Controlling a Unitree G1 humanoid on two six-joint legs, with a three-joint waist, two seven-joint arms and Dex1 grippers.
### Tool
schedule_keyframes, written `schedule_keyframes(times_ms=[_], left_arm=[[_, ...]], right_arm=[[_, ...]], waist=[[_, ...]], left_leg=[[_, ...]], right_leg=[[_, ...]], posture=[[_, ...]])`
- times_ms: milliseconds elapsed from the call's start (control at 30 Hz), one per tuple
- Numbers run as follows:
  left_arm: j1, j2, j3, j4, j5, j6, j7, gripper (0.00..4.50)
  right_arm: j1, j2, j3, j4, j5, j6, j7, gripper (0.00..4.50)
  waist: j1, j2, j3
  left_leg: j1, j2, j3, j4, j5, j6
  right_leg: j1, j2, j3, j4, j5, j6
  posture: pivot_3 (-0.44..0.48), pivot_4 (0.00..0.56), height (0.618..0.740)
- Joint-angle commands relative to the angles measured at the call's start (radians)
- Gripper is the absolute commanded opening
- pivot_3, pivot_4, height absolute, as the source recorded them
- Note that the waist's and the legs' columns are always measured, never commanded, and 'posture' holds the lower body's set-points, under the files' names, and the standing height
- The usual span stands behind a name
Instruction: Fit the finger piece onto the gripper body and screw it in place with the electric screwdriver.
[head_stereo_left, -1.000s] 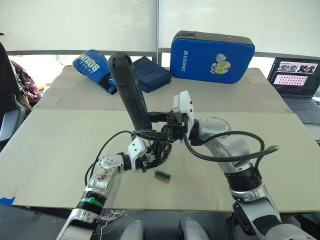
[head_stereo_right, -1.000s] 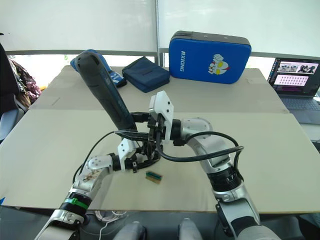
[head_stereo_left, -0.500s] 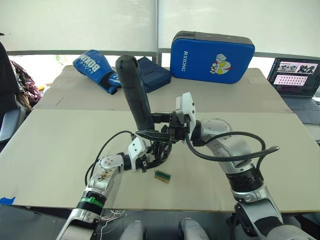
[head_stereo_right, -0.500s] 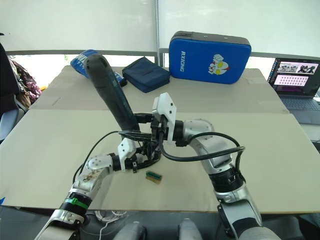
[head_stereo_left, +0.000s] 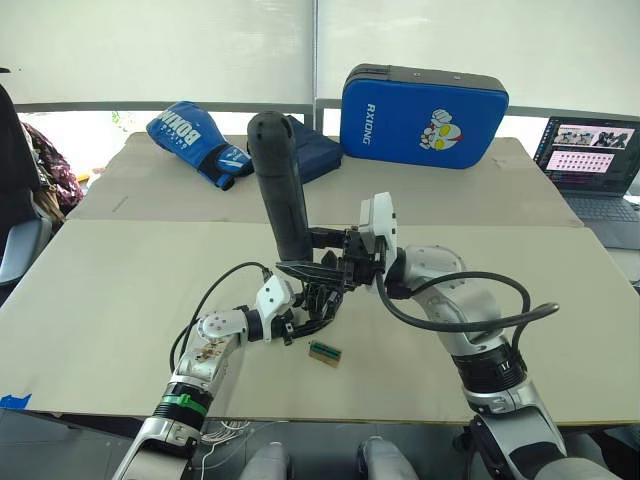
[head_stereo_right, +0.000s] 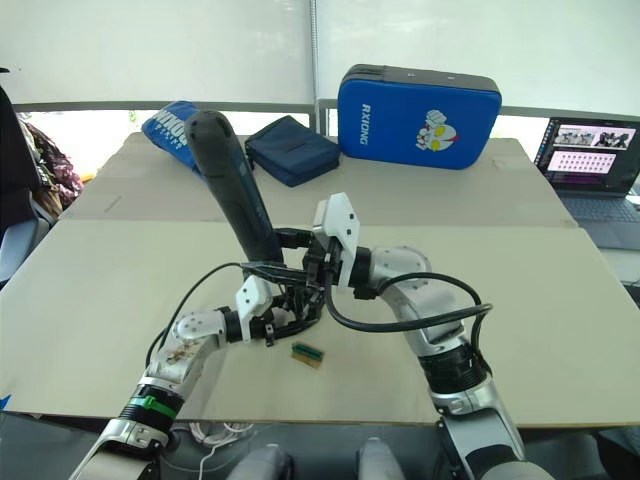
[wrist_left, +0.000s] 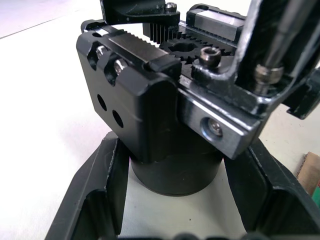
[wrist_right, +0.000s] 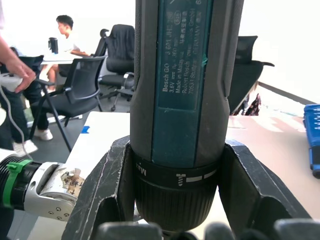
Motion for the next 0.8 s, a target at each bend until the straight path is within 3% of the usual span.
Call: schedule_keyframes(times_ms=[33, 467, 800], left_arm=[[0.033, 0.001, -0.054, 0.03, 0.019, 0.036, -0.031, 2.27], [0.019, 0.006, -0.048, 0.049, 0.017, 0.031, -0.034, 2.27], [0.016, 0.004, -0.047, 0.054, 0.014, 0.03, -0.028, 2.27]], right_arm=[[0.029, -0.013, -0.012, 0.04, -0.036, -0.018, -0.022, 1.93], [0.042, -0.016, 0.026, 0.068, -0.06, 0.027, -0.082, 1.93], [0.063, -0.038, 0.08, 0.07, -0.098, -0.01, -0.075, 1.93]], waist=[[0.0, 0.0, -0.001], [0.0, 0.0, -0.004], [-0.001, 0.0, -0.005]], left_leg=[[0.0, 0.0, 0.0, 0.0, 0.0, 0.0], [0.005, 0.0, 0.0, -0.001, 0.0, 0.0], [0.018, 0.0, 0.0, -0.007, 0.0, 0.0]], right_leg=[[0.0, 0.0, 0.0, 0.0, 0.0, 0.0], [0.004, 0.0, 0.0, 0.0, 0.0, 0.0], [0.018, 0.0, 0.0, -0.005, -0.002, 0.001]], posture=[[0.0, 0.15, 0.74], [0.0, 0.15, 0.74], [0.0, 0.15, 0.74]])
